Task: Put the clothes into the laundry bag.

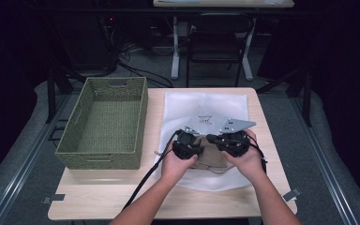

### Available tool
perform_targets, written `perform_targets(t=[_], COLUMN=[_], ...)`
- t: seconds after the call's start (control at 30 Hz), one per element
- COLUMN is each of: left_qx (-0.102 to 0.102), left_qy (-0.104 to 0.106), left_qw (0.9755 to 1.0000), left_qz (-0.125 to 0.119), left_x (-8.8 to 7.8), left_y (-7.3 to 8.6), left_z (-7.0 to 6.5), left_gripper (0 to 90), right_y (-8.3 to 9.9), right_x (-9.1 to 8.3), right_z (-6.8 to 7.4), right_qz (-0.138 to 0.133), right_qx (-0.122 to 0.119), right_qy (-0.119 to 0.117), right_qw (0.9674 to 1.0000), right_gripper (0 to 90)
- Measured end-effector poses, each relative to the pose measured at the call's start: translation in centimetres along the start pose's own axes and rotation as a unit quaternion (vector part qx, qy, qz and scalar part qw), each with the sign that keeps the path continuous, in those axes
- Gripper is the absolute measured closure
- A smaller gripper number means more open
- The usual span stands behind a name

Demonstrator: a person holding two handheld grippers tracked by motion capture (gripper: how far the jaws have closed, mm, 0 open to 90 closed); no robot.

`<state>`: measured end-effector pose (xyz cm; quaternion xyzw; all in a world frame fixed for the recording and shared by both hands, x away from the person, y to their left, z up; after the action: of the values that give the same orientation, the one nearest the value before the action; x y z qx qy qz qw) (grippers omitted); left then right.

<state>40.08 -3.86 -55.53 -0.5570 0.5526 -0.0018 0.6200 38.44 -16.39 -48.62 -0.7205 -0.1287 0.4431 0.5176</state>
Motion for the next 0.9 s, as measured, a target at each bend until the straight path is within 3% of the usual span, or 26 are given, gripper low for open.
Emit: perform_targets(t=[0.3,0.6,0.9], left_qx=[-0.001,0.001,0.006], left_qy=[0.021,0.030,0.022], left_qw=[0.9998,0.9995,0.9995], left_qz=[0.005,0.007,0.024], left_x=[-1.0,-1.1,-0.1], left_y=[1.0,2.0,3.1], left_z=[-0.7,-1.0,-0.8], left_gripper=[66.9,67.1,66.4], right_y=[0.1,0.1,0.1], right_x=[0.1,0.1,0.1], right_z=[0.0,0.0,0.0], right_qz=[0.003,0.003,0.003], right_qx=[0.001,0.003,0.001], right_qy=[0.000,-0.002,0.000], right_qw=[1.0000,1.0000,1.0000], right_gripper=[89.4,89.2,89.2])
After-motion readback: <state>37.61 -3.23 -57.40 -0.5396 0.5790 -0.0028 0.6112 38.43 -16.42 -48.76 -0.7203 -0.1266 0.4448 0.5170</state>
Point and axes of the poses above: each handheld gripper's, and its own axes: x roughly forward along the jaws, y roughly out of its underside, z roughly to its left, the point moved 5 cm from there along x, roughly forward along the jaws, and after that the axes turned 2 degrees about -z, right-handed, at the moved point
